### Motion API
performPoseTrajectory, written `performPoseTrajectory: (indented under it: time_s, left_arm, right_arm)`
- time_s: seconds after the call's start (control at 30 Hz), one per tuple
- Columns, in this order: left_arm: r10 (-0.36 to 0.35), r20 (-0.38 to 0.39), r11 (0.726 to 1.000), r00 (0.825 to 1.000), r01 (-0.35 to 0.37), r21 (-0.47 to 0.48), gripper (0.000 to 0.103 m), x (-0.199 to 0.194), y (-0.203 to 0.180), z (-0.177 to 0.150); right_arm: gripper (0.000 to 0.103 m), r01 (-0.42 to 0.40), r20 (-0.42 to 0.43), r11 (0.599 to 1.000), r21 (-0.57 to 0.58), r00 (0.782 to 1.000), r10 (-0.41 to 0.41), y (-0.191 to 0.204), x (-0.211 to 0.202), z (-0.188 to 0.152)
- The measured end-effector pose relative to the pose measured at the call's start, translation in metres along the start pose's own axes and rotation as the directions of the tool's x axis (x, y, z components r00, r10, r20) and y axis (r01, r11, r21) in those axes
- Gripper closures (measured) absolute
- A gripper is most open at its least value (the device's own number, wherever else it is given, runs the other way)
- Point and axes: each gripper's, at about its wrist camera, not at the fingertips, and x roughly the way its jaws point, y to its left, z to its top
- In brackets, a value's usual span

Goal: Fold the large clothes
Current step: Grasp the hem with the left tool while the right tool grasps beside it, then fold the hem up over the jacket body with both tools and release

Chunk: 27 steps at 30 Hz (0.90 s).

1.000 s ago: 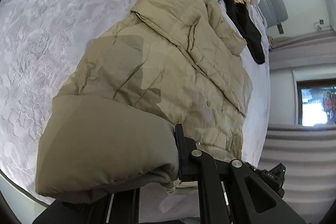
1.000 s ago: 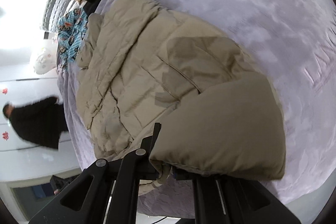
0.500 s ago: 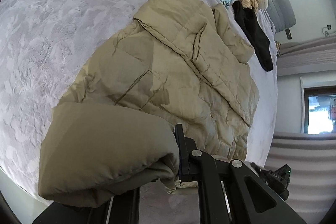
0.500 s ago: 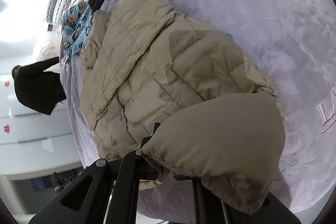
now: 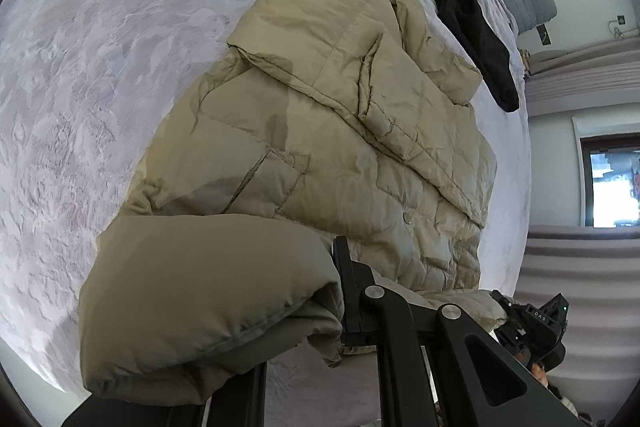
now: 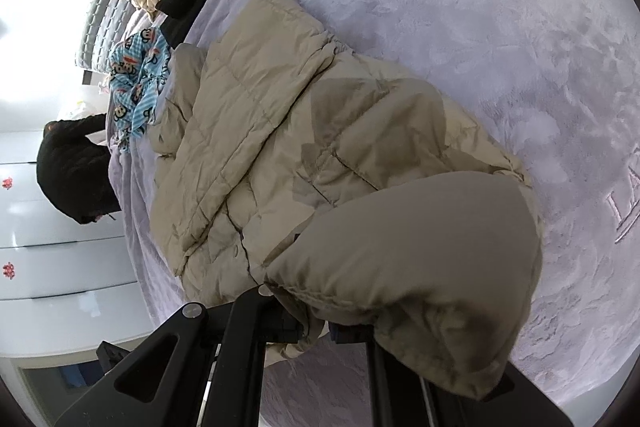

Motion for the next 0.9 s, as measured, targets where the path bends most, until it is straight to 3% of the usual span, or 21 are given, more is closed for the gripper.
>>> performPoseTrajectory:
  time_s: [0.27, 0.53, 0.73, 0.9]
  left_arm:
    - [-0.011, 0.011, 1.0, 1.0, 0.011, 0.013, 0.09, -0.003, -0.008, 0.013]
    - [-0.046, 0.07, 0.999, 0.997, 0.044, 0.032, 0.09, -0.011, -0.025, 0.036]
    - [-0.083, 0.116, 0.996, 0.99, 0.079, 0.041, 0.09, -0.017, -0.039, 0.063]
    - [-0.085, 0.186, 0.993, 0.979, 0.068, 0.098, 0.09, -0.022, -0.062, 0.101]
  right_arm:
    - [0.094, 0.012, 0.015, 1.0, -0.009, 1.0, -0.012, 0.009, 0.0, 0.01]
    - [0.094, 0.013, 0.037, 0.998, -0.062, 0.999, -0.011, 0.031, -0.002, 0.028]
    - [0.094, 0.0, 0.057, 0.993, -0.116, 0.998, 0.006, 0.056, -0.003, 0.051]
    - [0.094, -0.017, 0.087, 0.981, -0.194, 0.996, 0.035, 0.095, 0.0, 0.085]
